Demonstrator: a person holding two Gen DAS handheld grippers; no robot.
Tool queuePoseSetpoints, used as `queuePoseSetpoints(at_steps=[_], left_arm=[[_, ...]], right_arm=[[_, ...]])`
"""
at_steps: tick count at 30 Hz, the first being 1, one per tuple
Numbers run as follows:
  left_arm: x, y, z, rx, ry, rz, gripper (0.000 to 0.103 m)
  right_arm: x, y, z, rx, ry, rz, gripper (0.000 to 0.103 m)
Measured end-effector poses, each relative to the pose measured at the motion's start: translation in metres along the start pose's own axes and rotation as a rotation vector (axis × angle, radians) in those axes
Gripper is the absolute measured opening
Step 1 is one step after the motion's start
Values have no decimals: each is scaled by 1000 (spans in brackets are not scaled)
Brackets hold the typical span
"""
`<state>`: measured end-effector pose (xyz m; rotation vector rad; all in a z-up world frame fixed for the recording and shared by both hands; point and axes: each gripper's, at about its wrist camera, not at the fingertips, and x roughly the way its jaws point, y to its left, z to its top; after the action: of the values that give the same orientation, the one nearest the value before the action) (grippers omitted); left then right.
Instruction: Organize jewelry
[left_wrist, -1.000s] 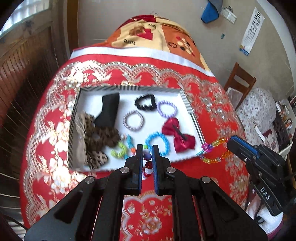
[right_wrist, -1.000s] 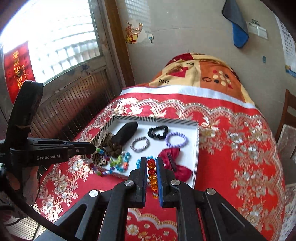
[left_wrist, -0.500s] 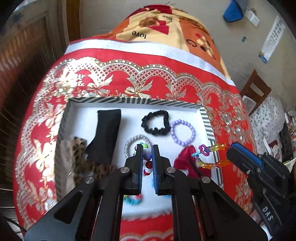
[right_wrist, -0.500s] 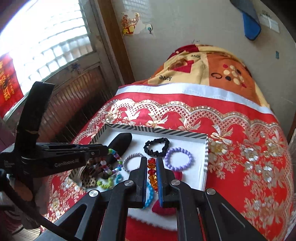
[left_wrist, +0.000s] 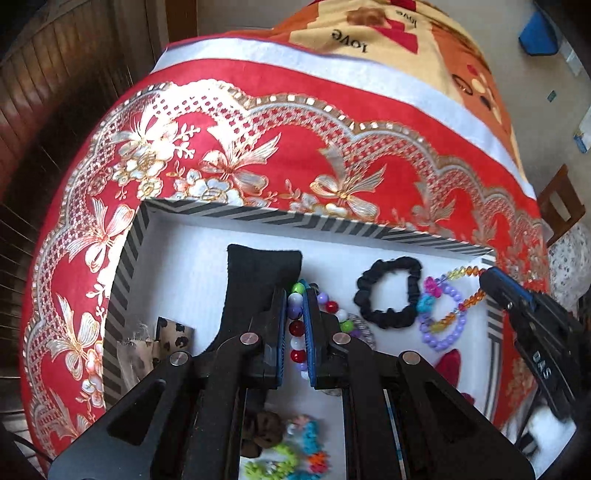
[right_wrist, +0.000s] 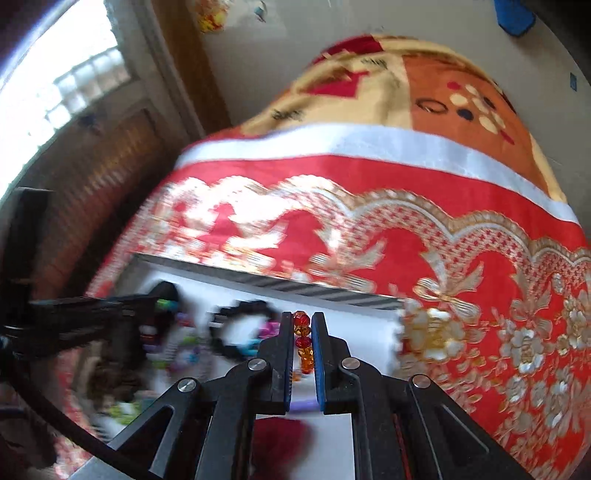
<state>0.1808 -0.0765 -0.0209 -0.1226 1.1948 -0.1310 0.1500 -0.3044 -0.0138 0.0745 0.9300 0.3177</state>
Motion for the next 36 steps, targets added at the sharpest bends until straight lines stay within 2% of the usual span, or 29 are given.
queuePoseSetpoints(at_steps=[6,9,14,27,33,36], left_arm=[[6,-7,-9,34,4,26,8],[6,-11,-13,48,0,41,10],[-1,-16,-22,65,-22,44,31],[-47,-28,-71,118,-98,48,31],[-62,-30,-93,139,-113,92,31],[-69,-26,-103,133,-116,74,31]], right_arm=[[15,-5,-5,-39,28,-99,8],[17,-5,-8,-33,28,-111,9],[4,-3,-20,3,30,-62,20],[-64,25,-66,77,-42,-34,35],[-75,34,-85,123,-42,-61,35],[-79,40,-95,146,-37,-64,35]])
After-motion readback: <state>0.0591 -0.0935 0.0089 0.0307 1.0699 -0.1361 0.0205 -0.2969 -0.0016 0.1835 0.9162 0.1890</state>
